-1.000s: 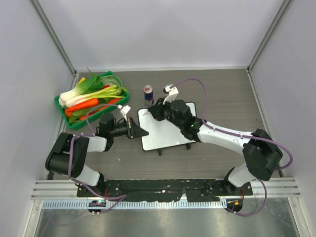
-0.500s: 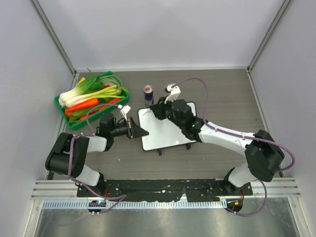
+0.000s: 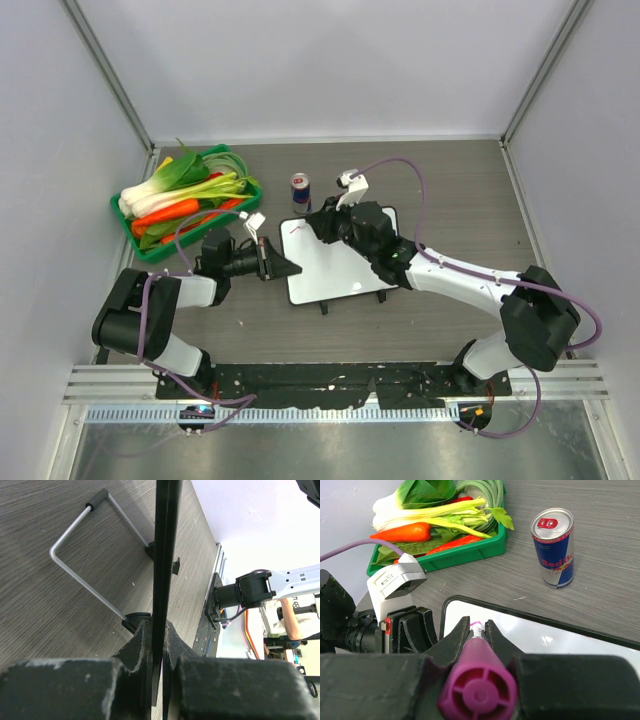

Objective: Write a sentence on the whiteboard

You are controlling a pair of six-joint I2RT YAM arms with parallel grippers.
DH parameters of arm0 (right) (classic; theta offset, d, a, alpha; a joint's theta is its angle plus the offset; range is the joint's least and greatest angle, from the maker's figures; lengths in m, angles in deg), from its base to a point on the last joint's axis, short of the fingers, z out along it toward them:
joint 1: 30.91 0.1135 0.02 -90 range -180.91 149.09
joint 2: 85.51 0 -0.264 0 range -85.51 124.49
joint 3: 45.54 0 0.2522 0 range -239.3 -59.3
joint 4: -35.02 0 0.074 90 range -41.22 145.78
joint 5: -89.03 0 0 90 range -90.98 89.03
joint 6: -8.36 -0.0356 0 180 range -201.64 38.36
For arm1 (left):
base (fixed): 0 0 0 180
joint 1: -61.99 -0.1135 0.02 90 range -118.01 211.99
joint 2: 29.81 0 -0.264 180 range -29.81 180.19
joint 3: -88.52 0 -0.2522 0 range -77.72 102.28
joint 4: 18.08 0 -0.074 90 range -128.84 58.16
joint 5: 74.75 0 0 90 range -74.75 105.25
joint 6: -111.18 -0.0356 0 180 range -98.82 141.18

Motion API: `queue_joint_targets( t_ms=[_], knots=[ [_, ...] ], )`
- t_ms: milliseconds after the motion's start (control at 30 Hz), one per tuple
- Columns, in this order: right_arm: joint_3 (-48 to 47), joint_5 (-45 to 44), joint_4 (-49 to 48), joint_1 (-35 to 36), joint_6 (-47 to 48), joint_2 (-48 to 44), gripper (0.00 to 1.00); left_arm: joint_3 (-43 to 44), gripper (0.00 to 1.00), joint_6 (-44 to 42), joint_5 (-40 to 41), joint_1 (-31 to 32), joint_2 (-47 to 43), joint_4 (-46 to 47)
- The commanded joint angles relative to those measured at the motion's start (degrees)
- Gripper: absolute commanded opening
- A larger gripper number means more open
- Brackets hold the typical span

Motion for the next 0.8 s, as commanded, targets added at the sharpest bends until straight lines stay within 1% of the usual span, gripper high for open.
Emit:
queue_joint_targets(
  t_ms=[0, 133, 400, 767],
  knots=[
    [-0.4, 1.4, -3.9, -0.1, -0.4, -1.3, 0.01, 0.4, 0.0, -2.2, 3.5, -0.2, 1.3, -2.9],
    [-0.7, 2.2, -4.6, -0.1, -0.9, -0.8, 0.01, 0.4, 0.0, -2.2, 3.6, -0.2, 1.3, -2.9],
    [-1.2, 0.9, -3.5, -0.1, -0.7, 0.8, 0.01, 0.4, 0.0, -2.2, 3.6, -0.2, 1.2, -2.9],
    [0.8, 1.0, -2.6, -0.1, -0.6, 0.7, 0.01, 0.4, 0.0, -2.2, 3.5, -0.2, 1.3, -2.8]
  ],
)
